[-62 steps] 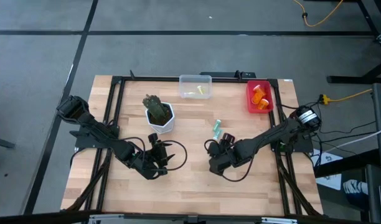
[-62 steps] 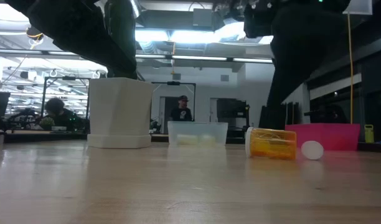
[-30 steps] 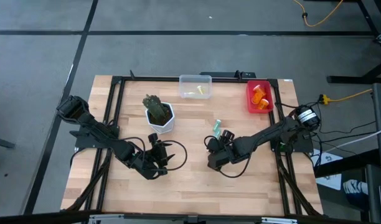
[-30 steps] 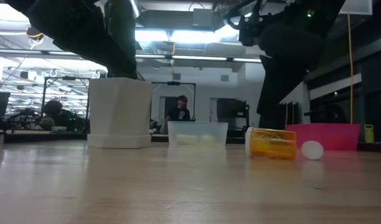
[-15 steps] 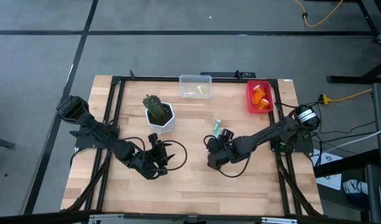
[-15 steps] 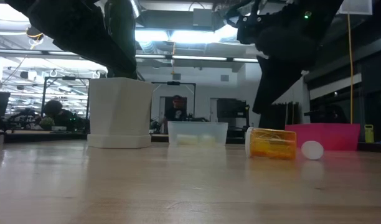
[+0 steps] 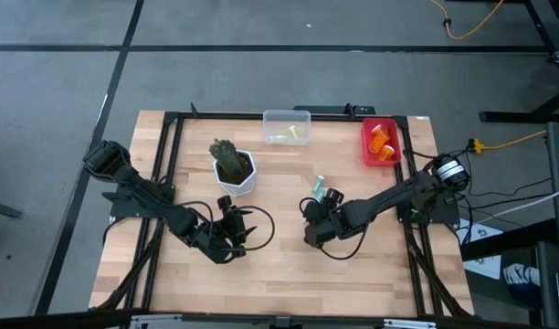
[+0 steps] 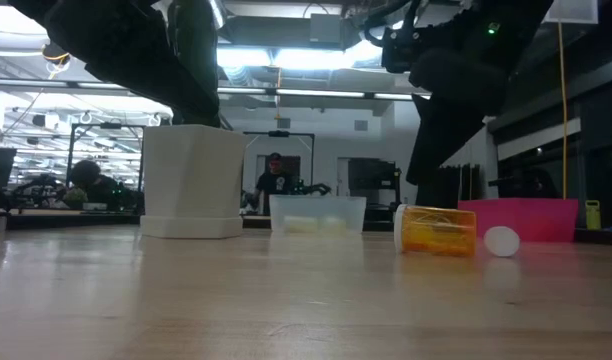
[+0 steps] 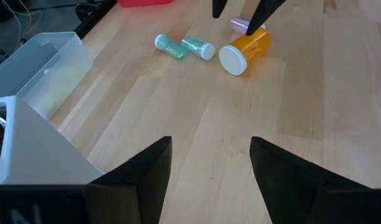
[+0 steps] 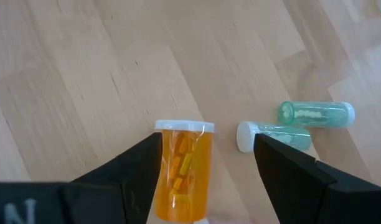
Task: Pick and place medicine bottles into bin by pill shape (circle, oval)
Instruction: Put the large orange pill bottle into the red bin
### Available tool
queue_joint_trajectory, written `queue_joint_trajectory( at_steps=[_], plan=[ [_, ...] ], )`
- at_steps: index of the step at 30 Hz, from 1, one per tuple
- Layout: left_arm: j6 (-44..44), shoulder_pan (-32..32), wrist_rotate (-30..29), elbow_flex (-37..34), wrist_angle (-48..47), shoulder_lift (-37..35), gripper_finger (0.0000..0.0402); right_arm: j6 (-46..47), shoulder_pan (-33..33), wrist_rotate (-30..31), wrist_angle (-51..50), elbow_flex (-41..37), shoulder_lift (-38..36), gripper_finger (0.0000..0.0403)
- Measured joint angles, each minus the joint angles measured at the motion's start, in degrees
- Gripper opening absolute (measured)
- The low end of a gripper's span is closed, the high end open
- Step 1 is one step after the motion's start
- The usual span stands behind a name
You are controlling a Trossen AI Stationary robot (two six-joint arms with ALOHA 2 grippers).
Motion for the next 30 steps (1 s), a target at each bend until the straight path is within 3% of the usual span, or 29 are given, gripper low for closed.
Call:
queue_joint_trajectory(
  at_steps=[11, 16, 24, 30],
  plan=[
    [0.0, -0.01, 0.02, 0.0, 0.0, 0.01, 0.0211, -0.33, 0.0, 1.25, 0.09, -0.02, 0.0, 0.0255],
    [-0.02, 0.01, 0.02, 0.0, 0.0, 0.0, 0.0211, -6.14, 0.02, 0.01, 0.17, -0.02, 0.0, 0.0255],
    [-0.02, 0.01, 0.02, 0.0, 0.0, 0.0, 0.0211, -4.84, 0.02, -0.41, 0.24, -0.04, 0.0, 0.0255],
    [-0.04, 0.01, 0.02, 0.0, 0.03, 0.02, 0.0211, -4.67, 0.02, -0.23, 0.24, -0.04, 0.0, 0.0286]
  ],
)
